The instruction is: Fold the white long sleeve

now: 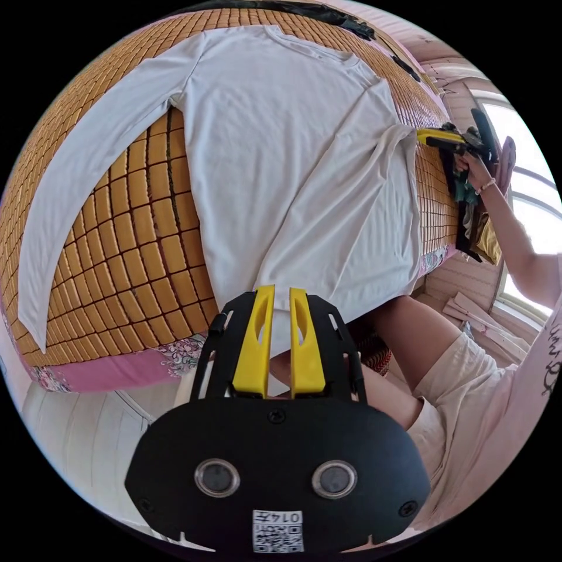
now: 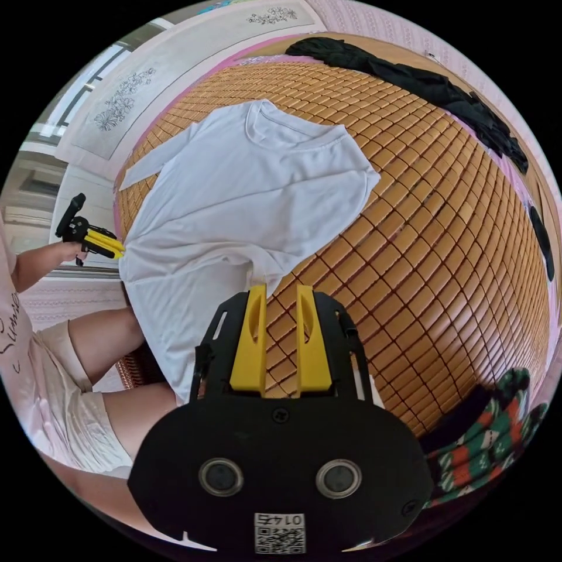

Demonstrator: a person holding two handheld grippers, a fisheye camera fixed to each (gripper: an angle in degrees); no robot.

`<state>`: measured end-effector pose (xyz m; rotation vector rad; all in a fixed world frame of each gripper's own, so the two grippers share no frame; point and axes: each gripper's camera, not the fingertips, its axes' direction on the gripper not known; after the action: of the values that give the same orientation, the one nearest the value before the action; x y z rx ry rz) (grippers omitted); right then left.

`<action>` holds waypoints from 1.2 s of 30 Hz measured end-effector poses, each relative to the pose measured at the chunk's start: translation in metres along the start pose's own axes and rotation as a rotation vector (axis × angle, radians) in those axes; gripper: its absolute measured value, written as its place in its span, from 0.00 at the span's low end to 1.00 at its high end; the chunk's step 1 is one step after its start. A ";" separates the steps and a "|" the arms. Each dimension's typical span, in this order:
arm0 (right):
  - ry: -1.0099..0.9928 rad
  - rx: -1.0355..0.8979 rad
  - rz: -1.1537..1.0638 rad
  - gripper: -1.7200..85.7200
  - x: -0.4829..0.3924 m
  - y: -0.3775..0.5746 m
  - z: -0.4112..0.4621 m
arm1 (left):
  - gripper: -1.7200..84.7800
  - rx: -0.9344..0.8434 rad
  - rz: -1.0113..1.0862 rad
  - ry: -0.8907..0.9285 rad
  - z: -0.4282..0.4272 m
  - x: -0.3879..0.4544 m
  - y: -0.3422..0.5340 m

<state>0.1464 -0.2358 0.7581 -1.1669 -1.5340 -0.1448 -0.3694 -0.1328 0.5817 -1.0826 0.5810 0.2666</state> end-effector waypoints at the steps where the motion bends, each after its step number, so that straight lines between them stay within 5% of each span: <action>1: 0.011 0.017 -0.011 0.11 -0.004 -0.001 -0.003 | 0.07 0.014 0.004 0.006 -0.004 0.003 0.003; 4: 0.069 0.078 -0.048 0.10 -0.023 -0.014 -0.008 | 0.06 0.042 0.036 0.013 -0.013 0.016 0.010; 15: 0.266 -0.163 -0.232 0.04 -0.040 -0.024 0.011 | 0.07 -0.064 0.163 -0.145 0.040 0.057 0.008; 29: 0.097 -0.007 -0.190 0.01 -0.027 -0.026 -0.017 | 0.01 -0.089 0.295 -0.120 0.026 0.068 0.051; 36: 0.081 -0.155 -0.214 0.01 -0.030 -0.022 0.022 | 0.01 -0.102 0.292 -0.118 0.037 0.069 0.067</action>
<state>0.1111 -0.2498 0.7370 -1.1007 -1.5946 -0.4564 -0.3338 -0.0746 0.5047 -1.0704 0.6249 0.6161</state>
